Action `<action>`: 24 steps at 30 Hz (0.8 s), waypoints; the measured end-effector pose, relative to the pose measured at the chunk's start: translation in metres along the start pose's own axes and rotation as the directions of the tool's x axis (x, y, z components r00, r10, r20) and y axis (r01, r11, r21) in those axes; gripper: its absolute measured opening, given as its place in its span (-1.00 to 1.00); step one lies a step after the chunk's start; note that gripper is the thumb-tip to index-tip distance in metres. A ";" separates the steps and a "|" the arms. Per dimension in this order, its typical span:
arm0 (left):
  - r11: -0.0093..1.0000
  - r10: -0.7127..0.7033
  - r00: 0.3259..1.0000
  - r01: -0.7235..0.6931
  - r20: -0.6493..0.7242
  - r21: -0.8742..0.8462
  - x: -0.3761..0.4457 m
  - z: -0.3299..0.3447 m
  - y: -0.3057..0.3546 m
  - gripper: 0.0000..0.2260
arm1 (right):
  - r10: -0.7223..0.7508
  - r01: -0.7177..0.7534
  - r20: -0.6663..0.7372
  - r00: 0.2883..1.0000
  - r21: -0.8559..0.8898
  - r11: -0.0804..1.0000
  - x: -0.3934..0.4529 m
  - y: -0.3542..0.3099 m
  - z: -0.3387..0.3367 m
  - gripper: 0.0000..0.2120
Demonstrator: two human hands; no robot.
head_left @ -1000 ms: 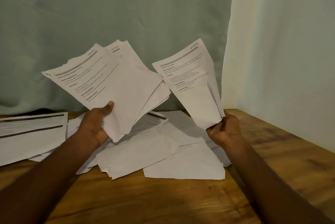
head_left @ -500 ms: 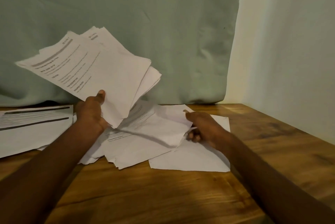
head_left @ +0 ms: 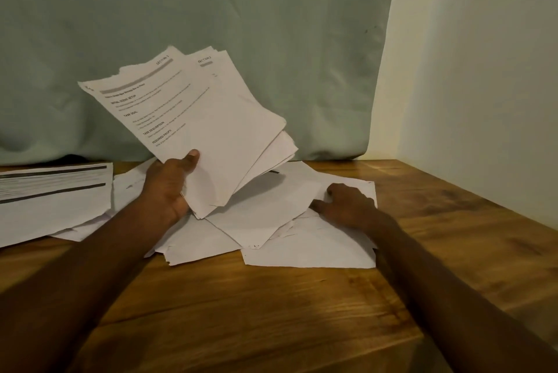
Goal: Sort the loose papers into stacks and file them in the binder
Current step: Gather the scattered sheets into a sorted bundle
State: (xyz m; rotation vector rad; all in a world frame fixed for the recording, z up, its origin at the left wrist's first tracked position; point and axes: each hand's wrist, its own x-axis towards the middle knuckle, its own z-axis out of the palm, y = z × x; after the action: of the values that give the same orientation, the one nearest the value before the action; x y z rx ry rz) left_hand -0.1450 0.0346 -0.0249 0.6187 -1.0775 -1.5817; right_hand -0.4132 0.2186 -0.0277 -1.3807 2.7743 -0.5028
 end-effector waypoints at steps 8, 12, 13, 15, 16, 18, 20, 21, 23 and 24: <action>0.999 0.044 0.999 -0.044 0.027 0.022 -0.007 0.002 0.002 -0.60 | 0.083 -0.087 0.048 0.995 0.087 0.992 0.004 0.001 -0.002 -0.04; 0.998 0.047 0.998 -0.049 0.052 0.035 -0.008 0.003 0.002 -0.59 | 0.126 -0.092 -0.188 0.974 0.178 0.980 0.003 0.006 -0.003 -0.41; 0.998 0.049 0.998 -0.051 0.046 0.037 -0.010 0.004 0.003 -0.59 | 0.152 -0.094 -0.284 0.947 0.207 0.974 0.002 0.005 -0.005 -0.55; 0.998 0.055 0.998 -0.057 0.041 0.037 -0.011 0.004 0.005 -0.60 | 0.271 -0.079 -0.422 0.865 0.419 0.905 0.001 0.007 -0.011 -0.63; 0.998 0.056 0.998 -0.058 0.042 0.037 -0.011 0.003 0.006 -0.61 | 0.360 -0.037 -0.414 0.836 0.612 0.790 0.001 0.010 -0.015 -0.61; 0.999 0.035 0.999 -0.036 0.030 0.037 -0.009 0.000 0.006 -0.60 | 0.481 0.047 -0.208 0.852 0.945 0.324 0.002 0.015 -0.024 -0.58; 0.999 -0.001 1.000 0.001 0.004 0.039 -0.009 0.000 0.008 -0.58 | 0.386 0.016 0.057 0.921 0.983 -0.183 0.001 0.021 -0.031 -0.59; 0.999 -0.009 1.000 0.009 -0.003 0.051 -0.009 0.001 0.009 -0.57 | 0.305 -0.027 0.153 0.940 0.925 -0.380 0.000 0.022 -0.033 -0.63; 0.997 -0.012 1.000 0.011 0.008 0.071 -0.010 0.005 0.010 -0.58 | 0.187 -0.097 0.276 0.943 0.762 -0.641 -0.003 0.023 -0.036 -0.71; 0.997 -0.009 1.000 0.008 0.010 0.073 -0.011 0.007 0.011 -0.59 | 0.136 -0.116 0.306 0.942 0.679 -0.725 -0.003 0.023 -0.037 -0.72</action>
State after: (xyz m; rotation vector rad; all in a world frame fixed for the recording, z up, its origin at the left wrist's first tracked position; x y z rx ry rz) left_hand -0.1421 0.0474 -0.0138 0.6653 -1.1463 -1.5600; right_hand -0.4343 0.2447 0.0006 -0.0273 0.6405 -2.1730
